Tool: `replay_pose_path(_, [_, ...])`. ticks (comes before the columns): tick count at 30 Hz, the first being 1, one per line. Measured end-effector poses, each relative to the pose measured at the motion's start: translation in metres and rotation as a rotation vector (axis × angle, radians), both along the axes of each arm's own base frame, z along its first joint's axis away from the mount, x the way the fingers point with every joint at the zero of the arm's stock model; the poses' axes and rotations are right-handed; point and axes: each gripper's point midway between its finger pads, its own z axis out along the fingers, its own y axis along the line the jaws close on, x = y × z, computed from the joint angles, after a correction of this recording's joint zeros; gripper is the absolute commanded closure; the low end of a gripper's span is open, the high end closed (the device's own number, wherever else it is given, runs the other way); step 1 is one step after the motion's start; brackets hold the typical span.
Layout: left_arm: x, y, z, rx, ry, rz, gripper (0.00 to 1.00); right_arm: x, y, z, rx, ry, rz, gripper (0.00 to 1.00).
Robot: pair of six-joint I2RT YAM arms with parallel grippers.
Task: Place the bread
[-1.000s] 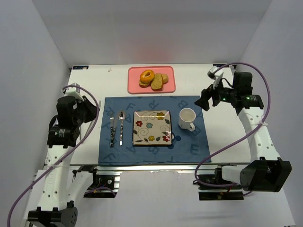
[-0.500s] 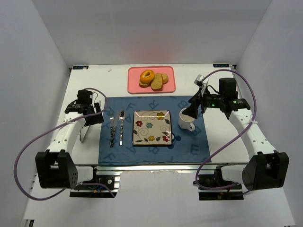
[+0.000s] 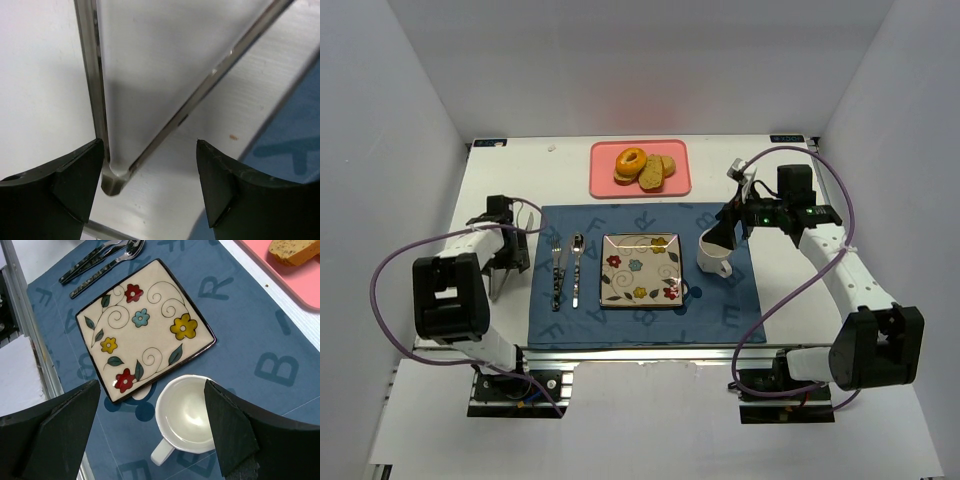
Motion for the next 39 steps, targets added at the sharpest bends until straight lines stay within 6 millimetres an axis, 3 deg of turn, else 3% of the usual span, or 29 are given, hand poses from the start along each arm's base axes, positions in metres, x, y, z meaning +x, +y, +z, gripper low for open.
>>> replay_pose_path(6, [0.013,0.011,-0.005,0.011,0.006,0.000,0.17,0.003,0.000,-0.001,-0.003,-0.004,-0.007,0.11])
replay_pose_path(13, [0.042,0.015,0.029,0.016,-0.098,-0.014,0.13,0.008,-0.001,-0.011,-0.017,0.023,-0.017,0.11])
replay_pose_path(17, [0.040,0.018,0.036,0.032,-0.108,-0.021,0.16,0.010,-0.001,-0.017,-0.020,0.041,-0.019,0.11])
replay_pose_path(26, [0.033,0.019,0.032,0.052,-0.038,-0.129,0.19,0.013,-0.004,-0.020,-0.017,0.047,-0.022,0.11])
replay_pose_path(27, [0.032,0.019,0.031,0.050,-0.031,-0.138,0.14,0.013,-0.005,-0.019,-0.014,0.047,-0.022,0.11])
replay_pose_path(28, [0.032,0.018,0.031,0.042,-0.024,-0.154,0.02,0.014,-0.006,-0.019,-0.012,0.047,-0.023,0.11])
replay_pose_path(39, [0.026,0.017,0.021,-0.065,-0.003,-0.248,0.02,0.018,-0.007,-0.030,-0.004,0.081,-0.014,0.11])
